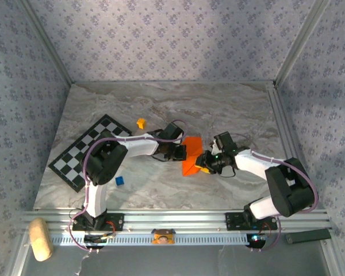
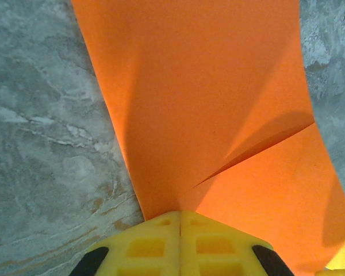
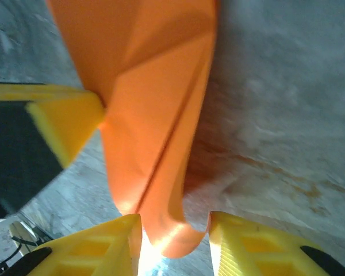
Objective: Fold a paper plane with a square sheet of paper (pick it up from the middle)
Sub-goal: Turn over the paper at the center of the table.
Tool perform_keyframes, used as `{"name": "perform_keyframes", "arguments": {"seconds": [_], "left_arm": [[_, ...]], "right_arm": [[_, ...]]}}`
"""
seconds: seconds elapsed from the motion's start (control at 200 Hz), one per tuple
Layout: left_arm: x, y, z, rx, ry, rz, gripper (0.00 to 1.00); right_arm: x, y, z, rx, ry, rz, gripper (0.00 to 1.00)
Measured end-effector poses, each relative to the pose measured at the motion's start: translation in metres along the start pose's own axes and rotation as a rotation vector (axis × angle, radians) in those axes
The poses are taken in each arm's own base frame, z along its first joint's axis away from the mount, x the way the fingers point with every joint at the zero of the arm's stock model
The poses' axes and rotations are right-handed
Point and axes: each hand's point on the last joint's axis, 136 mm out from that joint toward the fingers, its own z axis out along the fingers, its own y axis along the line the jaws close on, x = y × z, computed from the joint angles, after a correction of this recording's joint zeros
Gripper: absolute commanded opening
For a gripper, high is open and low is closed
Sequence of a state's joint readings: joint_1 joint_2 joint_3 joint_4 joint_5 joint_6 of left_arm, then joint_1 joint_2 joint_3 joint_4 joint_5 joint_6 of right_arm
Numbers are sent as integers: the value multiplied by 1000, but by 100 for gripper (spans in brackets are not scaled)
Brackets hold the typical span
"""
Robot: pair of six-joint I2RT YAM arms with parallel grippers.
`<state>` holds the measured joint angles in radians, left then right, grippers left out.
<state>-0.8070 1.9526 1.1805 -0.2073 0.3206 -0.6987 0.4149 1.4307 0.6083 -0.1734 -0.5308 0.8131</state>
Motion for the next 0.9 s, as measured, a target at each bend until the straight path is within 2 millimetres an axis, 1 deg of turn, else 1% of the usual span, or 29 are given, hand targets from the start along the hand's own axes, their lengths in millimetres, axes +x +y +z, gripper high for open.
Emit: {"name": "perform_keyframes", "arguments": {"seconds": [0.075,0.145,0.355,0.47,0.76,0.9], "left_arm": [[0,0,0,0,0,0,6],[0,0,0,0,0,0,6],[0,0,0,0,1,0,6],[0,0,0,0,2,0,6],[0,0,0,0,2,0,6],[0,0,0,0,2,-1,6]], "right_arm": [[-5,6,0,-19,-14,-12,43],[-9,8,2,-26,-16,-11,45],[-21,7,8,-36,-15,8,47],[-28,8,9,-47,-26,13,45],[-41,10,11,-74,-62,9,40],[-45,7,11,-80,-75,16,37]]}}
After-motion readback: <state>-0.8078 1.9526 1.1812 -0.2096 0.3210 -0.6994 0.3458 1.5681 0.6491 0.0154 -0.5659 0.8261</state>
